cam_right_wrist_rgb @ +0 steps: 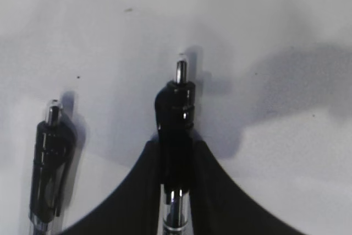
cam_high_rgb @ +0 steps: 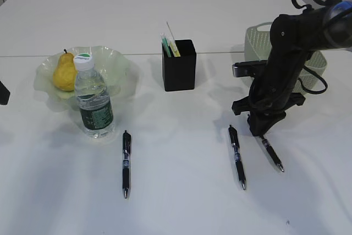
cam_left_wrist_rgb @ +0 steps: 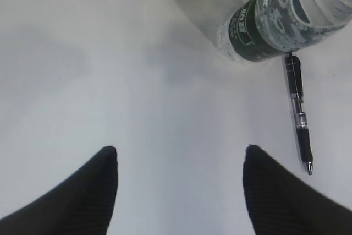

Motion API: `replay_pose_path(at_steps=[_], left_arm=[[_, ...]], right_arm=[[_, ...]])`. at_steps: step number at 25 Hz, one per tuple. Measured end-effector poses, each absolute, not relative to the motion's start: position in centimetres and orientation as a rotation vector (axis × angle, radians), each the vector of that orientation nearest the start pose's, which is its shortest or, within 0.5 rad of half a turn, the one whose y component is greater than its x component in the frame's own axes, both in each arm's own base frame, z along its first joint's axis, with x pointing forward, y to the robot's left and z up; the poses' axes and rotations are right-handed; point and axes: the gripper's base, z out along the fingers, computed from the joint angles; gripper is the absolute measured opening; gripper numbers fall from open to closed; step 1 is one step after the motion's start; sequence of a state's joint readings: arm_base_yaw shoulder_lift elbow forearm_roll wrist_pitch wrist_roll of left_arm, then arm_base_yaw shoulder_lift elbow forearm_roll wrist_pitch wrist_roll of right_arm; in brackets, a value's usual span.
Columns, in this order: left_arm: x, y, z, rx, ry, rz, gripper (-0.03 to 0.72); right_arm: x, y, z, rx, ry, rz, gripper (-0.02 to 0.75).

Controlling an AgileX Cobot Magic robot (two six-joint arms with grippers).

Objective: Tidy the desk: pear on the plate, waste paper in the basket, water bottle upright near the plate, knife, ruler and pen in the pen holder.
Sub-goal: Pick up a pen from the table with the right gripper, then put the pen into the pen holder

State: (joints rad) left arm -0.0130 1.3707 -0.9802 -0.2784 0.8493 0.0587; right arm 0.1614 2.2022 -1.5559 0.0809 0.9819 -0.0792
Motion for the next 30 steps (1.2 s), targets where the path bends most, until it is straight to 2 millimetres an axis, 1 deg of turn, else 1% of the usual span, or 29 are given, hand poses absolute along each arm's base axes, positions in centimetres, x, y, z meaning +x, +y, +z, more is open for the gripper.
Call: replay_pose_path(at_steps=[4,6,8,14,17,25,30], left_arm=[[26.5,-2.2,27.3,-0.093,2.701,-0.323,0.506],[26.5,-2.2,27.3,-0.093,2.701,-0.323,0.506],[26.5,-2.2,27.3,-0.093,2.701,-0.323,0.506],[26.5,-2.2,27.3,-0.093,2.701,-0.323,0.506],[26.5,-2.2,27.3,-0.093,2.701,-0.323,0.506],[26.5,-2.2,27.3,-0.093,2.701,-0.323,0.506],[26.5,-2.2,27.3,-0.093,2.701,-0.323,0.506]], right_arm=[[41.8,7.6,12.4,-0.333,3.091,0.136,0.085],[41.8,7.8,13.0,-0.332,3.073,0.166,0.084],[42.1,8.0,14.5,-0.334,3.014,0.194,0.084],[43.3,8.9,20.2,-0.332,2.766,0.316,0.084],[44.1,9.5,22.1,-0.347,2.647,0.38,0.084],[45.8,10.8,24.1,-0.407,2.346,0.506,0.084],[46.9,11.2,25.6,-0.436,2.115,0.494,0.084]])
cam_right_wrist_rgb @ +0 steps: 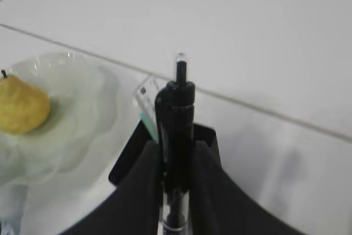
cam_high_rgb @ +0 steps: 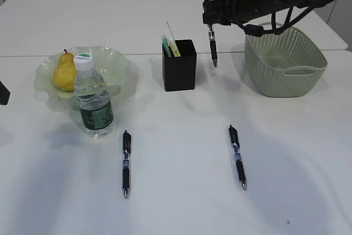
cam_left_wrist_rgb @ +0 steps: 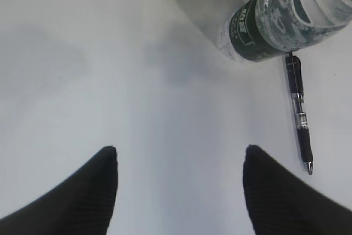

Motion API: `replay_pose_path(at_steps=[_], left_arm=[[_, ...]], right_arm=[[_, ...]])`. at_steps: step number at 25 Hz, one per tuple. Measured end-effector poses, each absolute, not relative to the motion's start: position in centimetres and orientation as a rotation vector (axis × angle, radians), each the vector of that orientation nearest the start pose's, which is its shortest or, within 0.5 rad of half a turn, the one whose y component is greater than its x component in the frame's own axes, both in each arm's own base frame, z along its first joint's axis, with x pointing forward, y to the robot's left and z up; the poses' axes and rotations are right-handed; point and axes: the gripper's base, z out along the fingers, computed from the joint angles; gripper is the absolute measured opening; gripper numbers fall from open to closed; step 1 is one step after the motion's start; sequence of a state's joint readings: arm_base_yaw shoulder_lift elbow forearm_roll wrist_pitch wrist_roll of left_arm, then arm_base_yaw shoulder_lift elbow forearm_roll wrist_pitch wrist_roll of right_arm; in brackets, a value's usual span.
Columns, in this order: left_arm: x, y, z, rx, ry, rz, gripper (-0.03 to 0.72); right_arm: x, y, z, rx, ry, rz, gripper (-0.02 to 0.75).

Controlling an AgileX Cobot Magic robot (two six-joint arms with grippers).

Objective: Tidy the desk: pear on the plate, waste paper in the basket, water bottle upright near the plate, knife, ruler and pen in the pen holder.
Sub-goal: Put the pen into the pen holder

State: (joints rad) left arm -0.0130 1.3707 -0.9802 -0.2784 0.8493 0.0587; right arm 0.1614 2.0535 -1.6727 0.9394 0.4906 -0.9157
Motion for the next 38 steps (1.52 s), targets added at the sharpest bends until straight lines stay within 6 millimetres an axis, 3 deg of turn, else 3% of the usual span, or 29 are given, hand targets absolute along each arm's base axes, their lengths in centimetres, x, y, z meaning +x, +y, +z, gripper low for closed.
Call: replay_pose_path(at_steps=[5,9,26,38], left_arm=[[26.5,-2.2,27.3,-0.093,2.701,-0.323,0.506],[26.5,-2.2,27.3,-0.093,2.701,-0.323,0.506],[26.5,-2.2,27.3,-0.093,2.701,-0.323,0.506],[26.5,-2.2,27.3,-0.093,2.699,-0.323,0.506]], right_arm=[[47.6,11.4,27.0,-0.468,1.923,0.48,0.083],[48.2,11.8,26.9,-0.47,1.818,0.504,0.083],[51.7,13.3,22.5,-0.62,1.695,0.55,0.083],[52.6,13.7,17.3,-0.63,1.77,0.606,0.084]])
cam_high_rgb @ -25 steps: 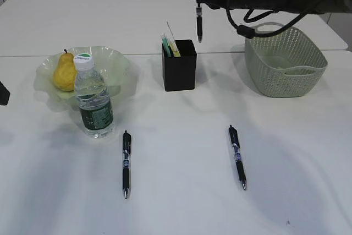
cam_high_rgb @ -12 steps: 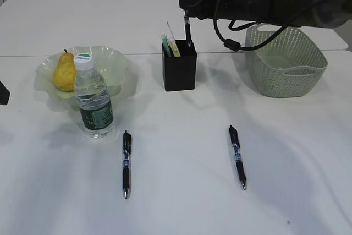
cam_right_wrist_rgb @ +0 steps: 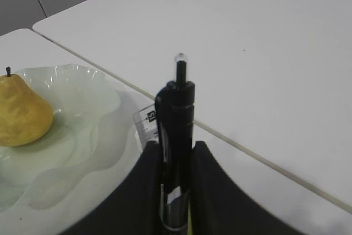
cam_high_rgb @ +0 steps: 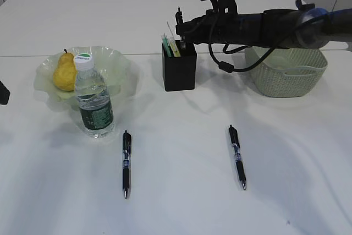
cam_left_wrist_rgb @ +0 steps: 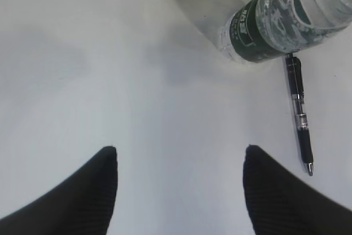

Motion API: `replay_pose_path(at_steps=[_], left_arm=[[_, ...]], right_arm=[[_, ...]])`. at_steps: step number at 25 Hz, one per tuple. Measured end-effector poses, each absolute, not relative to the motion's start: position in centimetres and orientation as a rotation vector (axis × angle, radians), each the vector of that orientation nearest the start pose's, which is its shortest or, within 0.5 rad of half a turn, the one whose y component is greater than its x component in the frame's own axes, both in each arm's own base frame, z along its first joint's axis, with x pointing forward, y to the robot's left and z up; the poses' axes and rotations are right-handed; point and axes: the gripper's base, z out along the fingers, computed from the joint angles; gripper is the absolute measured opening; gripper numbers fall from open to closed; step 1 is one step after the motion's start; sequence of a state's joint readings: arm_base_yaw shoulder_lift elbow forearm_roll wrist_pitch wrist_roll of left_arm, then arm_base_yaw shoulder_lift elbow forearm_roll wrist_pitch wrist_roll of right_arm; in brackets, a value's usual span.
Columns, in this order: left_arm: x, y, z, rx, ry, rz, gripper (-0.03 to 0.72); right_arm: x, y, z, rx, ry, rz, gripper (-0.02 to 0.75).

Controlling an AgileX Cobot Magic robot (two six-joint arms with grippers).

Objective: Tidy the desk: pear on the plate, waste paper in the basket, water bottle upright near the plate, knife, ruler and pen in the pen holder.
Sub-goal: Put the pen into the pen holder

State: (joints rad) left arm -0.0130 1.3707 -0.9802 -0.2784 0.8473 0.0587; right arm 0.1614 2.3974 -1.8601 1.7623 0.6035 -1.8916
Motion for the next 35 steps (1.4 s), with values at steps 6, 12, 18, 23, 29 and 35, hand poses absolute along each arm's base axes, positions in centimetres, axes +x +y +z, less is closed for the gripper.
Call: replay_pose_path(at_steps=[6,12,18,23,29,35], left_arm=[[26.5,-2.2,27.3,-0.093,2.699,-0.323,0.506],[26.5,-2.2,27.3,-0.093,2.701,-0.323,0.506],[26.4,-2.2,27.3,-0.091,2.708,-0.325,0.506],[26.4,-2.2,27.2,-0.09,2.717,-0.327,0.506],[26.3,-2.3,27.2,-0.09,2.719,-0.327,0.506],[26.3,-2.3,27.2,-0.091,2.721,-0.33,0.506]], right_arm=[[52.5,13.8,17.3,-0.647,1.759,0.604,0.172],[52.4,13.9,17.4,-0.665,1.746,0.615,0.289],[52.0,14.4,17.7,-0.683,1.716,0.713,0.299],[51.6,14.4,19.7,-0.626,1.735,0.765,0.301],[50.6,14.3,22.0,-0.666,1.826,0.765,0.302],[49.2,13.7,24.1,-0.712,1.985,0.707,0.302]])
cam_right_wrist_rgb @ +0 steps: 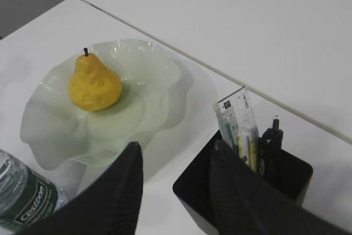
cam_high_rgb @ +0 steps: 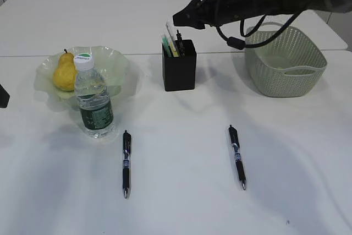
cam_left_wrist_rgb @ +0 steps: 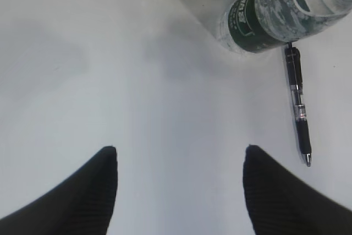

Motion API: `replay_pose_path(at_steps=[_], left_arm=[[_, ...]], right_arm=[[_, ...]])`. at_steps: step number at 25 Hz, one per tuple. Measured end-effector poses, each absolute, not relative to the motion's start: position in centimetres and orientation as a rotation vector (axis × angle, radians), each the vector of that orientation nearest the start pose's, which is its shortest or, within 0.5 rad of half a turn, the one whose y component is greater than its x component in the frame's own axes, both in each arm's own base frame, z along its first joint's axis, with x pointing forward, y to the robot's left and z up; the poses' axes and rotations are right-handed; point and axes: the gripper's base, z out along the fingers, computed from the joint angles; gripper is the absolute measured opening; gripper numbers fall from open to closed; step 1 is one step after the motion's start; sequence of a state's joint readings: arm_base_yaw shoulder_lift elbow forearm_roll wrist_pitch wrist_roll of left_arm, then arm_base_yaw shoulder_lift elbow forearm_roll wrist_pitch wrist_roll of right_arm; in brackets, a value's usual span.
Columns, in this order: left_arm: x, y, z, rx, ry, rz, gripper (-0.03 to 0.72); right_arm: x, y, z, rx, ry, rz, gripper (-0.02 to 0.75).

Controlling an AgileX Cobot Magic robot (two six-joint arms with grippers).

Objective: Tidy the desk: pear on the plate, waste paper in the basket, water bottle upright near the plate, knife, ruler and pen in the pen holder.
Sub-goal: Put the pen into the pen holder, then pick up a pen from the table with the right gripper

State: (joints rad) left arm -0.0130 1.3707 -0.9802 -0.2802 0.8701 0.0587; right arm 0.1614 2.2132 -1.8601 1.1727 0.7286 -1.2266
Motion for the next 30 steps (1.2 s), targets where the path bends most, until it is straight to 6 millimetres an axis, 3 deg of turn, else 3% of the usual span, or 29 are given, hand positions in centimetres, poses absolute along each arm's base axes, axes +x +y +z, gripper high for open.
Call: replay_pose_path(at_steps=[9,19,24,30], left_arm=[[26.3,-2.3,27.2,-0.093,2.722,-0.335,0.506],[26.3,-2.3,27.2,-0.094,2.722,-0.338,0.506],[26.3,-2.3,27.2,-0.094,2.722,-0.338,0.506],[26.3,-2.3,27.2,-0.094,2.722,-0.338,0.506]], right_arm=[[46.8,12.2,28.4,-0.694,2.16,0.559,0.302],[43.5,10.4,30.0,-0.646,2.503,0.339,0.302],[42.1,11.5,30.4,-0.618,2.604,0.32,0.302],[40.7,13.1,29.9,-0.603,2.733,0.154,0.302]])
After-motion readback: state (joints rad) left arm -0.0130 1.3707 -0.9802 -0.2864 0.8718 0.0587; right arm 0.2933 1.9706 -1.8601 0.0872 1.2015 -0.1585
